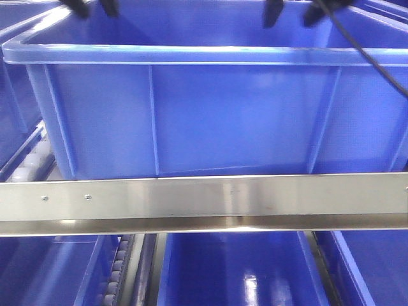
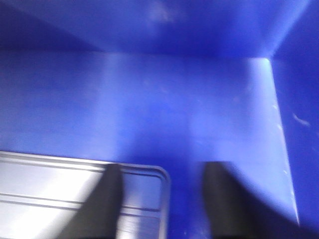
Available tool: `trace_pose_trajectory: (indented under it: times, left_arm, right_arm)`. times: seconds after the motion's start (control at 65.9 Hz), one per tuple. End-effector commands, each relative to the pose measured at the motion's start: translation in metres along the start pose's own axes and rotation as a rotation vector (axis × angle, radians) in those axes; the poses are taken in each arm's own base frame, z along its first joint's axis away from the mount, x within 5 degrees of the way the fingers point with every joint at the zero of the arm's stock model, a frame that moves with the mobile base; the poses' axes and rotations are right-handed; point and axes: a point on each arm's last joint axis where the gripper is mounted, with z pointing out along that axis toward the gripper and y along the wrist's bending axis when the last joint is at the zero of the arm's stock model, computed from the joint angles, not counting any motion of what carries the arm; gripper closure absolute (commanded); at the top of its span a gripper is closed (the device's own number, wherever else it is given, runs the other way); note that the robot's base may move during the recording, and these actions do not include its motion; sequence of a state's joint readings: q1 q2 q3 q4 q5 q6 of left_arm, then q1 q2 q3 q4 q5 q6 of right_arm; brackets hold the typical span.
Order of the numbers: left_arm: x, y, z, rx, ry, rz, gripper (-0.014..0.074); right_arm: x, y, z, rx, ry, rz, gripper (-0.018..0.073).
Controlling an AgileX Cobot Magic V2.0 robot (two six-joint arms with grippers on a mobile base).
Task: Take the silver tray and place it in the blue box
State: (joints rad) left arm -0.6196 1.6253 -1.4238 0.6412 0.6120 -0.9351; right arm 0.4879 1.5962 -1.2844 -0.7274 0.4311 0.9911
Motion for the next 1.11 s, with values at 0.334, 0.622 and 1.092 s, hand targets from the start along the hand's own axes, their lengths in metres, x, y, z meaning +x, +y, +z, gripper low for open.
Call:
trace_pose_trajectory:
  times: [0.334, 0.622, 1.092]
  left_arm:
    - [-0.034, 0.011, -0.075, 0.140, -0.251, -0.006, 0.0686]
    - [0.034, 0.041, -0.123, 0.344, -0.356, 0.100, 0.0686]
    - [0.161, 0.117, -0.216, 0.493, -0.639, 0.126, 0.0692]
  right_arm:
    - [-0.046, 0.004, -0.067, -0.167, -0.316, -0.147, 0.0508]
    - [0.011, -0.006, -0.121, -0.404, -0.421, -0.327, 0.0508]
    - [0.125, -0.073, -0.215, -0.380, -0.556, -0.354, 0.0508]
